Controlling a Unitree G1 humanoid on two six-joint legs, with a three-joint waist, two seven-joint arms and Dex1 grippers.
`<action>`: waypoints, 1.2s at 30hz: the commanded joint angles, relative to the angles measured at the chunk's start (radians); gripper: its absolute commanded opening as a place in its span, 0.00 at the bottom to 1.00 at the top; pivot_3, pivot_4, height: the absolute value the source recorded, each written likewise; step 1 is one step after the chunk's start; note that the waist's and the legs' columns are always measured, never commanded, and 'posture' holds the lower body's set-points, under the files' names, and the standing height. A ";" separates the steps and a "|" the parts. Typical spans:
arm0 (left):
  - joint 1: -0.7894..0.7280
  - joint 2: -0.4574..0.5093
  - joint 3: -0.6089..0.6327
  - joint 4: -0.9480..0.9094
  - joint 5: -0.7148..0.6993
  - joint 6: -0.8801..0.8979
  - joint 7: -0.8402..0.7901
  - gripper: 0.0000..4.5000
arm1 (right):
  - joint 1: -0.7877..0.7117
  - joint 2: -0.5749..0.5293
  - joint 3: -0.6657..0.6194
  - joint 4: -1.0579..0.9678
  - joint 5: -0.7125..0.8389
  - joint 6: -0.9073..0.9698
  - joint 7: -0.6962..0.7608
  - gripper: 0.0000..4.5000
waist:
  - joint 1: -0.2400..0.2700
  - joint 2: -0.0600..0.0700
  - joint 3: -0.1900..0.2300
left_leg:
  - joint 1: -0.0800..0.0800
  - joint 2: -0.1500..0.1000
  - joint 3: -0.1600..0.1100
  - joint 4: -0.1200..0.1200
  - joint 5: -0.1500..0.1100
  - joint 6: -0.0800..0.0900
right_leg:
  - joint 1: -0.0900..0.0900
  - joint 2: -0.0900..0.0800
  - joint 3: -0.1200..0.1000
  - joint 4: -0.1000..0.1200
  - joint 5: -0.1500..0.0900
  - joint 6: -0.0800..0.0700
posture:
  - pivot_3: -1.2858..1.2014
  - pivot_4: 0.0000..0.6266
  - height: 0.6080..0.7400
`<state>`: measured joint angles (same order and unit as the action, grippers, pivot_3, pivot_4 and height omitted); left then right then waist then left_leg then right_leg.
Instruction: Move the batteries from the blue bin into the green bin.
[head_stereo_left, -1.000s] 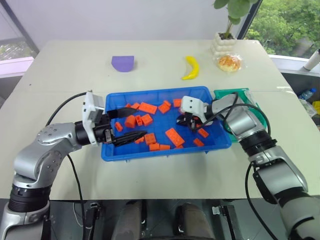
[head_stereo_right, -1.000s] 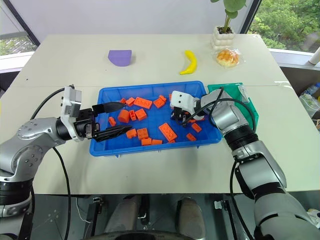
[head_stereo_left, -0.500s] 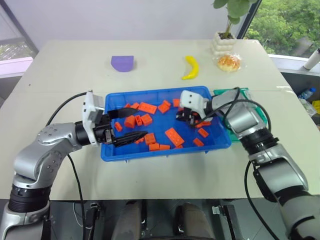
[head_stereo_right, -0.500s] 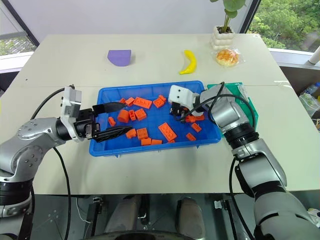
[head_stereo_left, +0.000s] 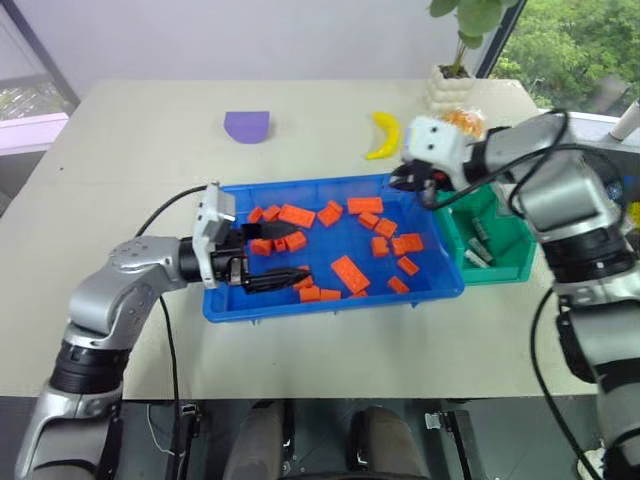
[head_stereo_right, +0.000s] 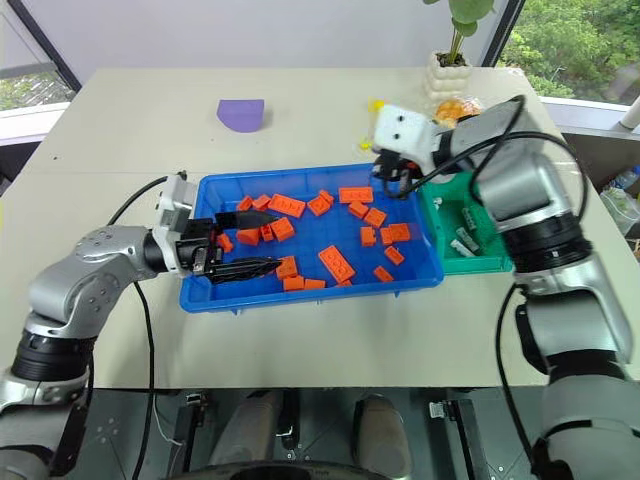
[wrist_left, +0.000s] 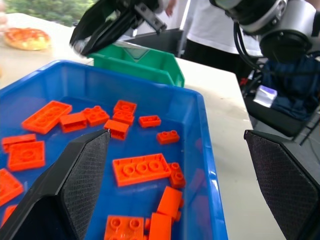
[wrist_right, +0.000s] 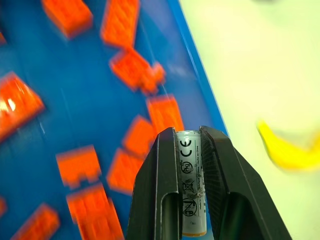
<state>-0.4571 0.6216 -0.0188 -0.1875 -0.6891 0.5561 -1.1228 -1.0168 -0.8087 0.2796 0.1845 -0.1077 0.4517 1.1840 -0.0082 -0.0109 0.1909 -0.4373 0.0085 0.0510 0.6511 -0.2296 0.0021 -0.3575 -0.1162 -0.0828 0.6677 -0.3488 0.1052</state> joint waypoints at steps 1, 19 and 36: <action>-0.039 -0.015 -0.011 0.023 0.015 -0.034 -0.033 1.00 | 0.025 -0.090 -0.067 -0.056 -0.003 0.017 0.010 0.02 | -0.002 0.000 0.000 | 0.000 0.000 0.000 0.000 0.000 0.000 | 0.000 0.000 0.000 0.000 0.000 0.000 | 0.52 0.24 1.00; -0.123 -0.073 -0.001 0.146 0.086 -0.105 -0.051 1.00 | 0.265 -0.182 -0.178 -0.067 0.002 0.061 -0.160 0.87 | -0.003 0.000 0.000 | 0.000 0.001 0.001 0.000 0.000 0.000 | 0.000 0.000 0.000 0.000 0.000 0.000 | 0.52 0.24 1.00; -0.046 0.076 0.444 0.292 0.214 -0.319 0.385 1.00 | 0.126 0.046 -0.635 0.624 0.202 -0.498 -0.790 1.00 | -0.011 0.000 0.000 | 0.000 0.000 0.001 -0.001 0.000 0.000 | 0.001 -0.001 -0.001 -0.001 0.000 0.000 | 0.52 0.24 1.00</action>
<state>-0.5173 0.6740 0.3628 0.1090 -0.4890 0.2723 -0.7783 -0.8770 -0.7465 -0.3265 0.7848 0.0806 0.0386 0.4173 -0.0192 -0.0112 0.1912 -0.4369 0.0086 0.0521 0.6496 -0.2295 0.0020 -0.3574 -0.1173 -0.0842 0.6672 -0.3488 0.1053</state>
